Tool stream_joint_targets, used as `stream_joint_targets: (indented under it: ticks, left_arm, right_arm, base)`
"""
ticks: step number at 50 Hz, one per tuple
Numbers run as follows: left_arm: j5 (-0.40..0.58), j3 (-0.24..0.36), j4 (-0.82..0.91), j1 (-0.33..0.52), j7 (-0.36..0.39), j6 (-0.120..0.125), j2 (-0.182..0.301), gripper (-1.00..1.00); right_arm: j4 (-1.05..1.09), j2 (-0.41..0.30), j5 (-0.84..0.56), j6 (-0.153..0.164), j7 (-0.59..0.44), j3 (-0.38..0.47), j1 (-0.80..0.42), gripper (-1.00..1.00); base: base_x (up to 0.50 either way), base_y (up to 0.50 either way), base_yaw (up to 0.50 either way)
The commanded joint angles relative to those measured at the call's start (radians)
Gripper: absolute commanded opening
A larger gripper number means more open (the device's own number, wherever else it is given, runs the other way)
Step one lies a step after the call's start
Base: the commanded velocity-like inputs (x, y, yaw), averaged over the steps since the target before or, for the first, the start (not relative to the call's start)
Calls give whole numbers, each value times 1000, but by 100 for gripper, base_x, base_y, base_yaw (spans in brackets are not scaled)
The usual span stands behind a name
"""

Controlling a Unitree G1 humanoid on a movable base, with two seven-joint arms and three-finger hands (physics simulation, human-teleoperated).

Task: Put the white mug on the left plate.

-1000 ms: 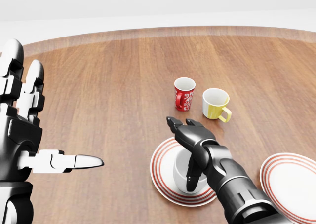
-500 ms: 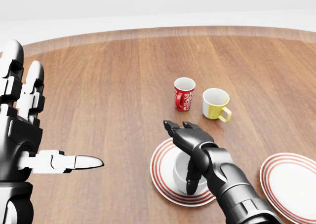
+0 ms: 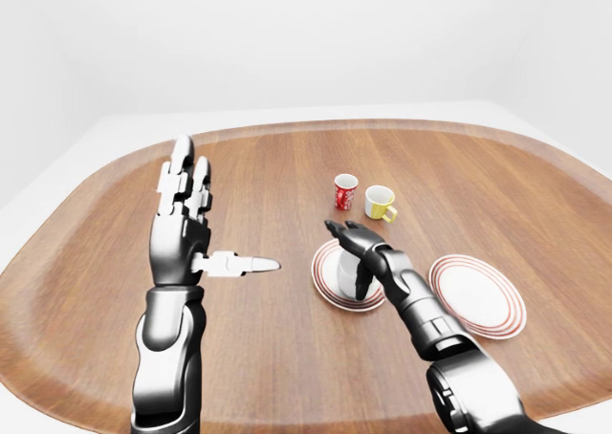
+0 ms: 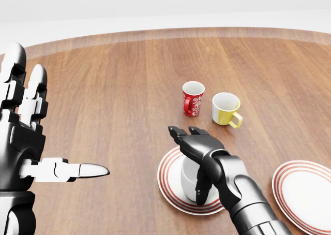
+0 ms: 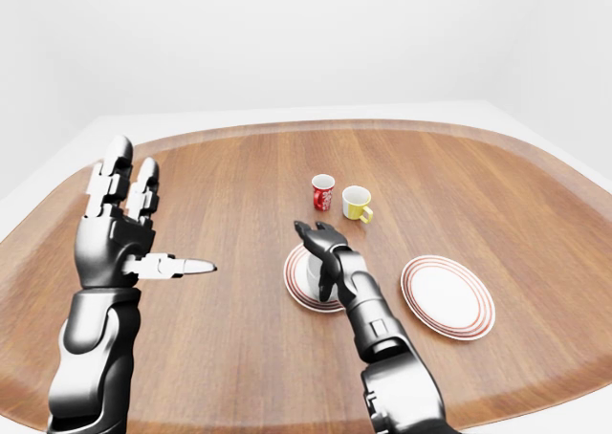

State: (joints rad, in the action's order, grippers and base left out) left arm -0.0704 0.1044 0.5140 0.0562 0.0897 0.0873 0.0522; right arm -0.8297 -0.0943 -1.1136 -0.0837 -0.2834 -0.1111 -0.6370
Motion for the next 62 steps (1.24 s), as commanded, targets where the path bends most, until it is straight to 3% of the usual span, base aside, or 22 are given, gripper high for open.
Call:
stream_joint_targets:
  ticks: [1,17,19,22,23,27,30,37,44,62]
  left_arm:
    - [0,0,-1,2,-1,0,0,98]
    - [-1,-1,3,3,0,0,0,98]
    - [-1,0,2,3,0,0,1,98]
    - [-1,1,3,4,0,0,1,98]
    - [-1,0,3,3,0,0,1,98]
    - [0,1,2,3,0,0,1,98]
    - [1,0,0,1,0,0,0,98]
    - [-1,3,0,4,0,0,2,98]
    - [-1,2,1,4,-1,0,2,98]
    - [2,0,7,2,-1,0,1,98]
  right_arm:
    - [108,2,-2,10,-60,5,40,100]
    - [266,10,21,45,-147,21,74,100]
    - [319,31,77,77,-183,39,84,100]
    - [408,73,214,168,-256,59,94,100]
    - [483,122,325,171,-332,91,92,100]
    - [645,135,570,171,-389,82,72,100]
    - [650,96,612,171,-362,49,64,100]
    - [746,103,829,171,-346,75,39,100]
    - [782,76,942,171,-277,82,52,100]
    - [1036,45,1123,171,-161,116,297,100]
  base:
    - [0,0,0]
    - [0,0,0]
    - [0,0,0]
    - [0,0,0]
    - [0,0,0]
    - [0,0,0]
    - [0,0,0]
    - [0,0,0]
    - [0,0,0]
    - [0,0,0]
